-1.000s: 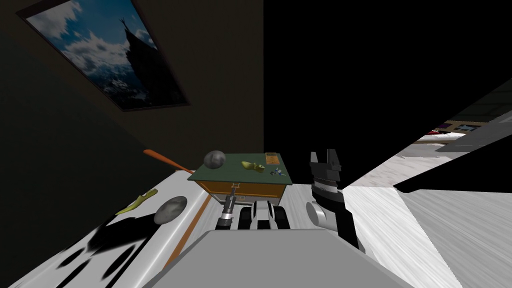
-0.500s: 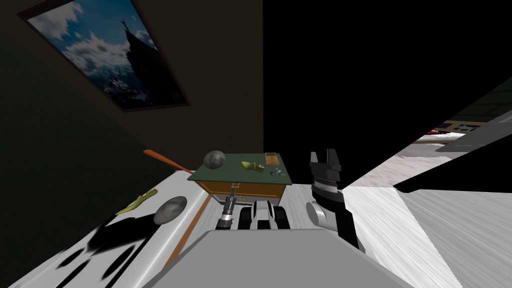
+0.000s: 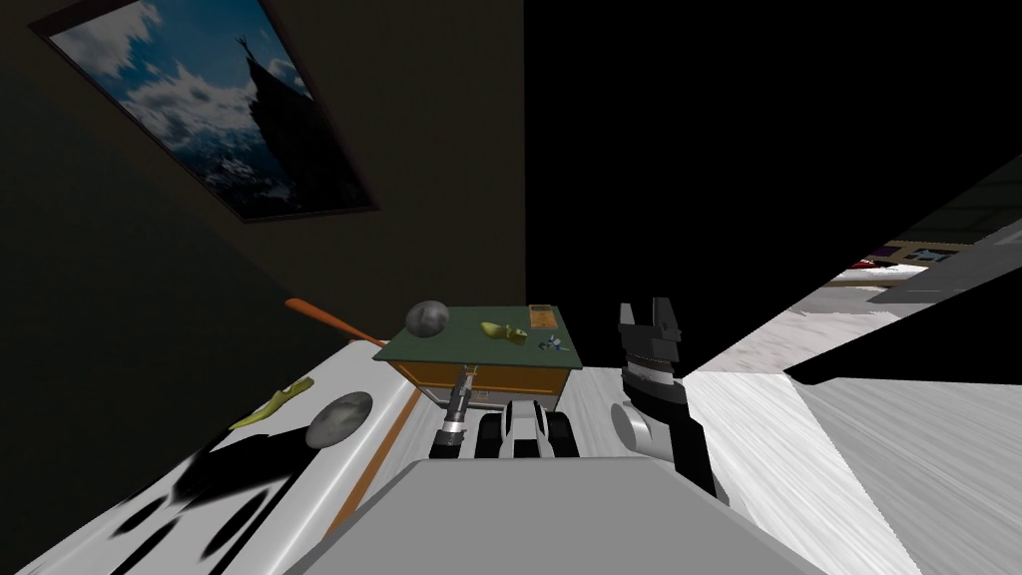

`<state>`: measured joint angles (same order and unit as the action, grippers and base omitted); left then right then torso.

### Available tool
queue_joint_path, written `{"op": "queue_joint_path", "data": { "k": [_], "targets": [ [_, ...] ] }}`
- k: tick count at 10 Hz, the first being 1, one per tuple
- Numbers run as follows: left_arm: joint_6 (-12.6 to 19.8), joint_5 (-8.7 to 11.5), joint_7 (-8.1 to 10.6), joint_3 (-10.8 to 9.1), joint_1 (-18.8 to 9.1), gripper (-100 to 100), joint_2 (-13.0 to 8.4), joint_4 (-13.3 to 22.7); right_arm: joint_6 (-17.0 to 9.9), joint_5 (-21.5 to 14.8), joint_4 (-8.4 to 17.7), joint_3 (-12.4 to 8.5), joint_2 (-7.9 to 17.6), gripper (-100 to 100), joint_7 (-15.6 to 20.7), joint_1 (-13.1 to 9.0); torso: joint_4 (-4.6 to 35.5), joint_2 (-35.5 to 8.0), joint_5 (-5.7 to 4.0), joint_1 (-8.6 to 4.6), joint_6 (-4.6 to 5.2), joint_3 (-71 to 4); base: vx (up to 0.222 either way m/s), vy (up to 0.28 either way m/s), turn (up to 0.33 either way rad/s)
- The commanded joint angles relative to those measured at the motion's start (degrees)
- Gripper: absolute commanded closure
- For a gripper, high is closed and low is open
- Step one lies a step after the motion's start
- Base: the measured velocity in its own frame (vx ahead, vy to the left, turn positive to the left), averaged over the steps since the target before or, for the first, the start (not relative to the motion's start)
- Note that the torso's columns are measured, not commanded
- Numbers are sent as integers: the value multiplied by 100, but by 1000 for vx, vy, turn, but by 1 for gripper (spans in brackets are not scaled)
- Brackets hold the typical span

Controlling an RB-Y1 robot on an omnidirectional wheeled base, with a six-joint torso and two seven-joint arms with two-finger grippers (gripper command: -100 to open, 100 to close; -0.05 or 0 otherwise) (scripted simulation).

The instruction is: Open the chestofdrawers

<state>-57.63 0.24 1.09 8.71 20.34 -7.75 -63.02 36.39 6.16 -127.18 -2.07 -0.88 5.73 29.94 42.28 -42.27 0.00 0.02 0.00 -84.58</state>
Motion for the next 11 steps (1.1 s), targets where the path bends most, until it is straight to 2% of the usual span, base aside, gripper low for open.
{"op": "queue_joint_path", "data": {
  "k": [1,3,4,10,11],
  "targets": [
    [-135,-10,-27,17,17,100,30,135,0,0,0,0,0,0,0,0,0,0,0,-1,0,0,0,0,0],
    [-262,-21,-50,36,59,100,51,225,0,0,0,0,0,0,0,1,27,-24,-20,-18,-1,3,0,0,0],
    [-201,-14,-37,27,62,100,41,238,0,0,0,0,0,0,0,0,19,-25,-14,-25,5,12,0,0,0],
    [-108,0,120,73,456,100,-195,-401,0,0,0,0,0,0,0,-1,42,-33,-36,-23,-8,6,-114,-9,16],
    [-9,-13,104,96,483,100,-169,-325,0,0,0,0,0,0,0,-1,46,-33,-40,-31,-7,5,-46,-9,11]
  ]
}}
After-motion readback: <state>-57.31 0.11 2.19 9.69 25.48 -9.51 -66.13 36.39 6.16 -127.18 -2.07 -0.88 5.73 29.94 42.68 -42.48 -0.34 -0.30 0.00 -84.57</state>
